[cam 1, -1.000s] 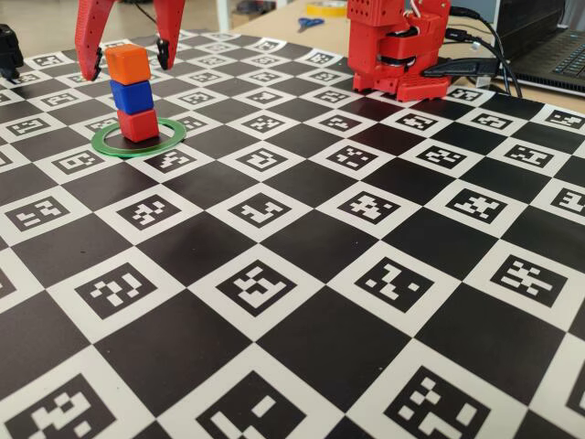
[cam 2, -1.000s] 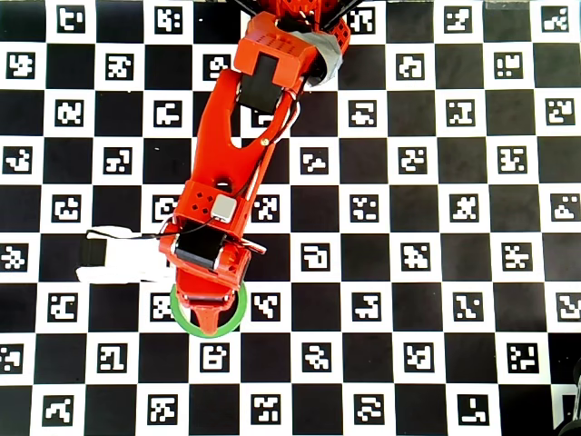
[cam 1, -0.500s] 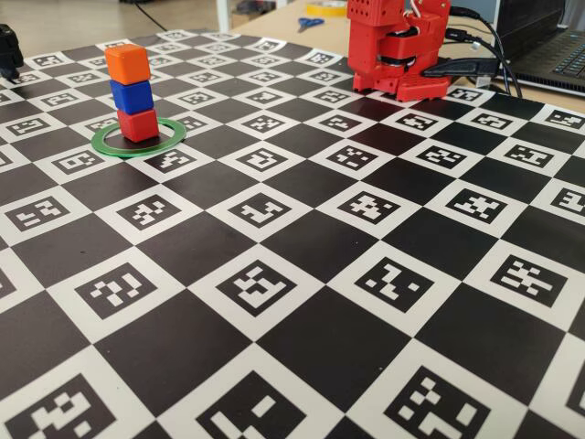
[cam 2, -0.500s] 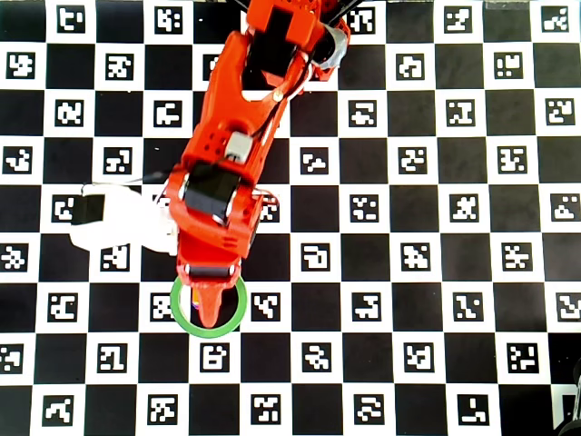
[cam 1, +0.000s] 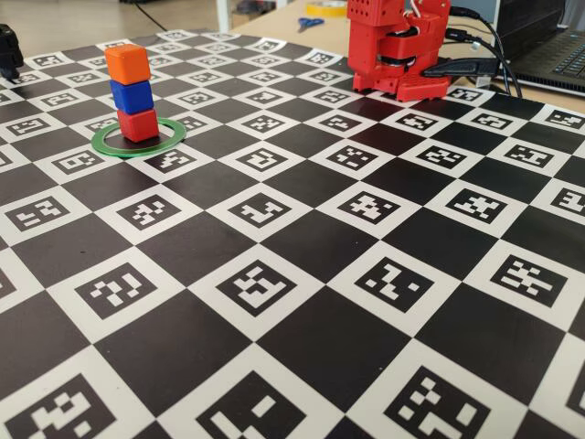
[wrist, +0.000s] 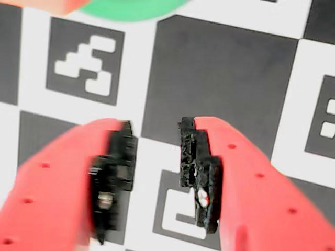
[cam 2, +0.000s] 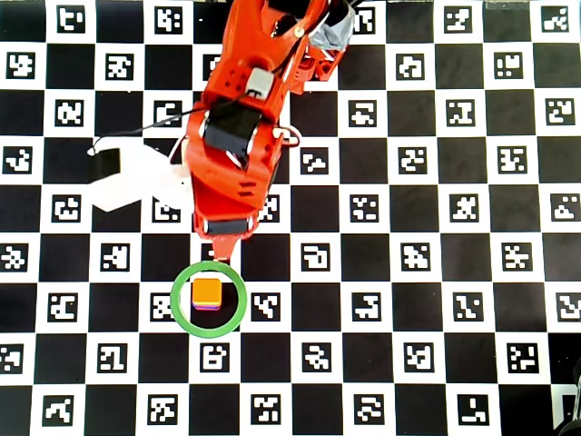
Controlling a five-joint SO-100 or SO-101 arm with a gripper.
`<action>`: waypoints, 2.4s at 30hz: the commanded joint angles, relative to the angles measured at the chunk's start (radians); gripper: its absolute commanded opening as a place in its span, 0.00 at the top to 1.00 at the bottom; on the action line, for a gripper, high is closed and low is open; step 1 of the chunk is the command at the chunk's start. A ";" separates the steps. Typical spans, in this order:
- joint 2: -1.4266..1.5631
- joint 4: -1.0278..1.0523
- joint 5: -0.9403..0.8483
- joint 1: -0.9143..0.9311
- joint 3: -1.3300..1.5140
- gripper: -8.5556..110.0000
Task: Grab the red cube then put it in the green circle then put the blue cube on top and finally the orange cube on top
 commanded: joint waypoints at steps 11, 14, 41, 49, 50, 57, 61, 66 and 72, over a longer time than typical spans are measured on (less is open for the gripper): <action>0.603 -0.333 -0.261 -0.021 0.611 0.97; 0.703 -0.394 -0.318 -0.043 0.744 0.97; 1.362 -0.356 -0.908 -0.307 1.454 0.97; 1.471 -0.264 -0.957 -0.336 1.557 0.97; 1.479 -0.256 -0.965 -0.337 1.571 0.97; 1.540 -0.192 -1.020 -0.337 1.647 0.97; 1.554 -0.149 -1.074 -0.342 1.660 0.97; 1.559 -0.106 -1.100 -0.356 1.660 0.97; 1.559 -0.078 -1.111 -0.341 1.661 0.97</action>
